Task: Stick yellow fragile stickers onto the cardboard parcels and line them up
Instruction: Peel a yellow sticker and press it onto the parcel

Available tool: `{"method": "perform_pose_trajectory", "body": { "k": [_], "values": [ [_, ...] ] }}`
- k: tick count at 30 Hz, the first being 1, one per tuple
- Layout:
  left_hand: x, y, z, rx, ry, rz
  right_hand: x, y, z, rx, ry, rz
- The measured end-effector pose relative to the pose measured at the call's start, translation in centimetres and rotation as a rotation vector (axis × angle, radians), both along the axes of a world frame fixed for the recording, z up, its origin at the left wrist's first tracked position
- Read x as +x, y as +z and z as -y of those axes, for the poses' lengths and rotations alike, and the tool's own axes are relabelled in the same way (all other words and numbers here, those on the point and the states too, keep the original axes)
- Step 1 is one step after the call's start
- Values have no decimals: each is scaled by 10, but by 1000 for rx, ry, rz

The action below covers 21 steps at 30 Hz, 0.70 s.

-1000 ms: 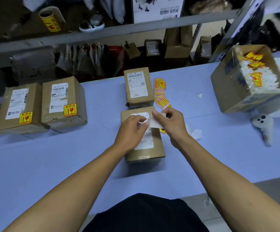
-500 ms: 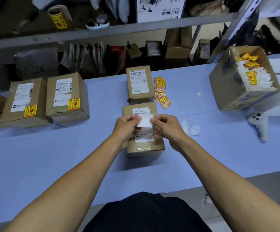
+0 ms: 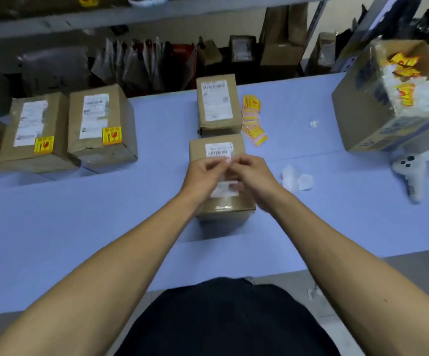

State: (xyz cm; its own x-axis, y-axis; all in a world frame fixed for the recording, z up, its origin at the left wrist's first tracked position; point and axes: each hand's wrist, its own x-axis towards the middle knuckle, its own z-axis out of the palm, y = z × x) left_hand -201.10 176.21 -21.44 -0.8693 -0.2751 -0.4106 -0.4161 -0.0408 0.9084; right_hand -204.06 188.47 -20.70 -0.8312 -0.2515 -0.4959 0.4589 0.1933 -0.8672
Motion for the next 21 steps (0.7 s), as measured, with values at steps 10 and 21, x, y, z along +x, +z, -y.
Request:
{"method": "perform_pose_trajectory", "body": {
  "k": [10, 21],
  "values": [
    [4, 5, 5, 190, 9, 138, -15, 6, -3, 58, -1, -47],
    [2, 8, 10, 207, 44, 124, -14, 9, -5, -85, -84, 71]
  ]
}}
